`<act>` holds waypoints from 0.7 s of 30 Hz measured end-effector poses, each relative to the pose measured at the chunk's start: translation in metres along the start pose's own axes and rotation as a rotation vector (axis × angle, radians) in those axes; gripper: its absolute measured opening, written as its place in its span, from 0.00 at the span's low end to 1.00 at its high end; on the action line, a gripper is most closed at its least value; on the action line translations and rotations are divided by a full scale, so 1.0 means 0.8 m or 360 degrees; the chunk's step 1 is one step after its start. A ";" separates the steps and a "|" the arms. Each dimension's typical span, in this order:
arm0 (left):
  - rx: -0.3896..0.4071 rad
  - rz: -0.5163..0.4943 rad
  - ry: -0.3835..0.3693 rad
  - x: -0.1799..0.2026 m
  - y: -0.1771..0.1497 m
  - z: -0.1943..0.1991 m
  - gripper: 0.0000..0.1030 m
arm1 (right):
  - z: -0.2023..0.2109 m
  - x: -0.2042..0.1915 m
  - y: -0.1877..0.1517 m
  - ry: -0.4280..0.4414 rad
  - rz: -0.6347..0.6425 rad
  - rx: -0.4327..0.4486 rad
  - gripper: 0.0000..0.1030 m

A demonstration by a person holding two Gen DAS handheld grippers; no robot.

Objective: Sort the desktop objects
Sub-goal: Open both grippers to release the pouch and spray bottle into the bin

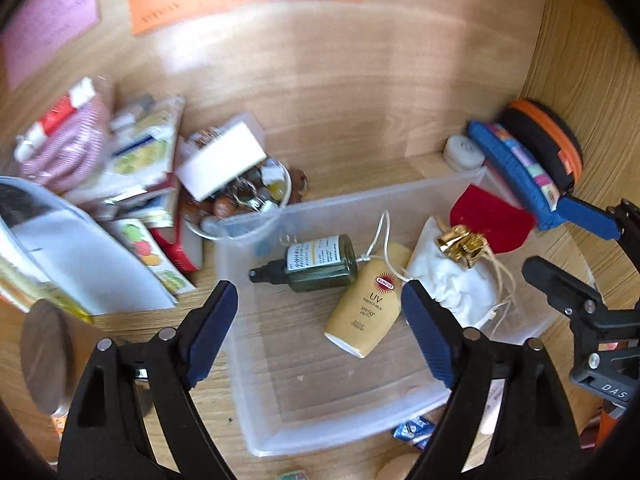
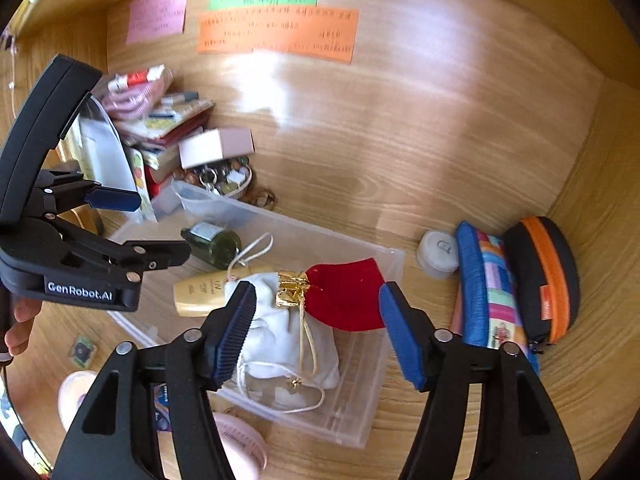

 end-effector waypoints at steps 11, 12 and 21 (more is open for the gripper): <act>0.0312 0.0065 0.0036 -0.024 -0.026 0.103 0.93 | 0.086 -0.024 -0.005 0.0029 -0.0043 0.0209 0.69; 0.0335 0.0066 0.0032 -0.024 -0.030 0.111 0.94 | 0.093 -0.027 -0.006 0.0031 -0.0044 0.0229 0.69; 0.0440 0.0106 0.0052 -0.039 -0.078 0.154 0.96 | 0.141 -0.051 -0.031 0.0019 -0.0037 0.0363 0.79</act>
Point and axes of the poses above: each gripper's, at about its wrist camera, not at the fingertips, and z roughly against the way its jaws point, x to its right, y to its top, the point moved 1 cm from there along -z, roughly the way its jaws point, and after that the axes turned 8 degrees about y, right-handed, at the moved point
